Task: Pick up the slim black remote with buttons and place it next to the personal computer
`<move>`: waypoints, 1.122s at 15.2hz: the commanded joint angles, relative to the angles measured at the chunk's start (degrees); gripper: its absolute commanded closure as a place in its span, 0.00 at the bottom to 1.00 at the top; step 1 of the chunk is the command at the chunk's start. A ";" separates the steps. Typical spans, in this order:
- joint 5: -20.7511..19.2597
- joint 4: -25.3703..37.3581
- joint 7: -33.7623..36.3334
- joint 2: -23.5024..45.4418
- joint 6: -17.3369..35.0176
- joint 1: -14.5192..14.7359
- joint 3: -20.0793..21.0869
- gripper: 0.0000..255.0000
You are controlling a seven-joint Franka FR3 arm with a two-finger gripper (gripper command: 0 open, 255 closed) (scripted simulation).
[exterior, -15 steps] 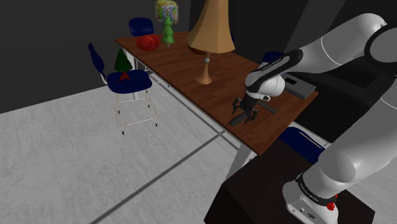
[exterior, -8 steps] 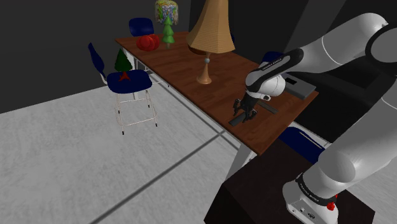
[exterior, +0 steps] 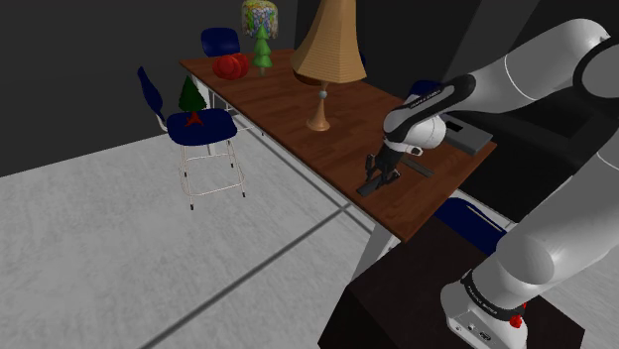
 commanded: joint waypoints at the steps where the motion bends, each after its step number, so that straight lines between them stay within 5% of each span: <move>1: -0.54 0.14 0.55 -1.13 -1.31 -0.01 -0.08 1.00; 17: -4.20 3.24 4.98 -11.02 -13.98 -0.61 -0.57 1.00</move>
